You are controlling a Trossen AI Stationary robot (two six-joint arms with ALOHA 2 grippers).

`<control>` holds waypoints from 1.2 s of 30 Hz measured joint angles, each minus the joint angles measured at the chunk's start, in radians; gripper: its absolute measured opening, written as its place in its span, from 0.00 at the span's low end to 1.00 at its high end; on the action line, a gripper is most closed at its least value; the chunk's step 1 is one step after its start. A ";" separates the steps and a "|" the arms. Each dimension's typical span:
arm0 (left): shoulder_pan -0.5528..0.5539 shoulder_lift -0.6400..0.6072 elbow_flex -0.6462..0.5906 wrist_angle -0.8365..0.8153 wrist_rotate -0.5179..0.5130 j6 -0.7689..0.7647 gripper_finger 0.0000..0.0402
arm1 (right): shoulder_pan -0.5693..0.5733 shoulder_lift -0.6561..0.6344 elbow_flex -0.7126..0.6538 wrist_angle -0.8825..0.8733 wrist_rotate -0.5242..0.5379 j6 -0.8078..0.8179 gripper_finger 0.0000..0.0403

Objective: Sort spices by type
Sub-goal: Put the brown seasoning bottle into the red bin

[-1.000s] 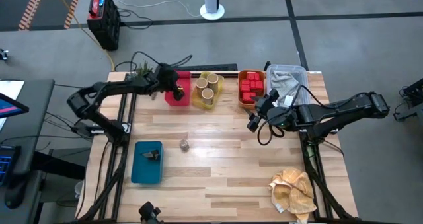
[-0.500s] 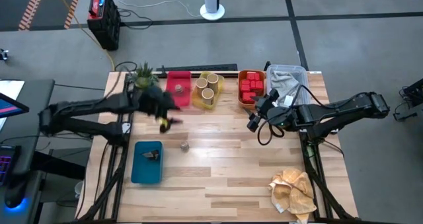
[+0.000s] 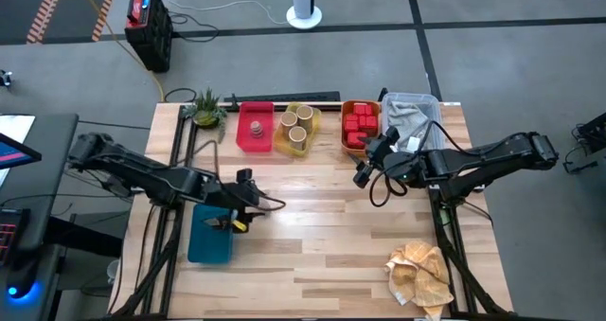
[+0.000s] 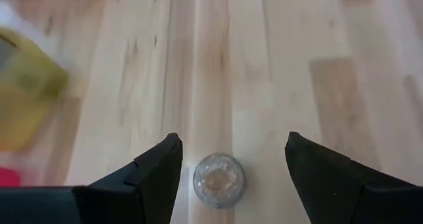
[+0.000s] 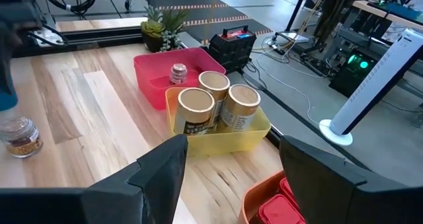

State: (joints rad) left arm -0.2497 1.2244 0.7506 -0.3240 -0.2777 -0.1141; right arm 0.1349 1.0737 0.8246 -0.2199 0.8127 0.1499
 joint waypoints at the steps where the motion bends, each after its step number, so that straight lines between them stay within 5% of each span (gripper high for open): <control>1: 0.004 0.025 0.000 0.005 -0.002 -0.001 0.63 | 0.000 0.000 0.000 0.000 0.000 0.000 0.68; 18: 0.088 0.265 0.000 0.037 0.083 0.018 0.63 | 0.010 0.000 0.000 0.004 -0.003 0.000 0.68; 23: 0.090 0.268 0.000 0.035 0.087 0.014 0.59 | 0.009 0.000 0.000 0.005 -0.003 -0.001 0.68; 28: 0.093 0.268 0.000 0.028 0.123 0.008 0.45 | 0.006 0.000 0.000 0.004 -0.003 -0.001 0.68; 36: 0.127 0.255 0.028 -0.013 0.143 0.014 0.45 | 0.006 0.000 0.000 0.005 -0.003 -0.001 0.68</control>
State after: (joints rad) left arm -0.1227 1.4791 0.7787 -0.3366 -0.1344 -0.1002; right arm 0.1413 1.0737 0.8246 -0.2153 0.8093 0.1490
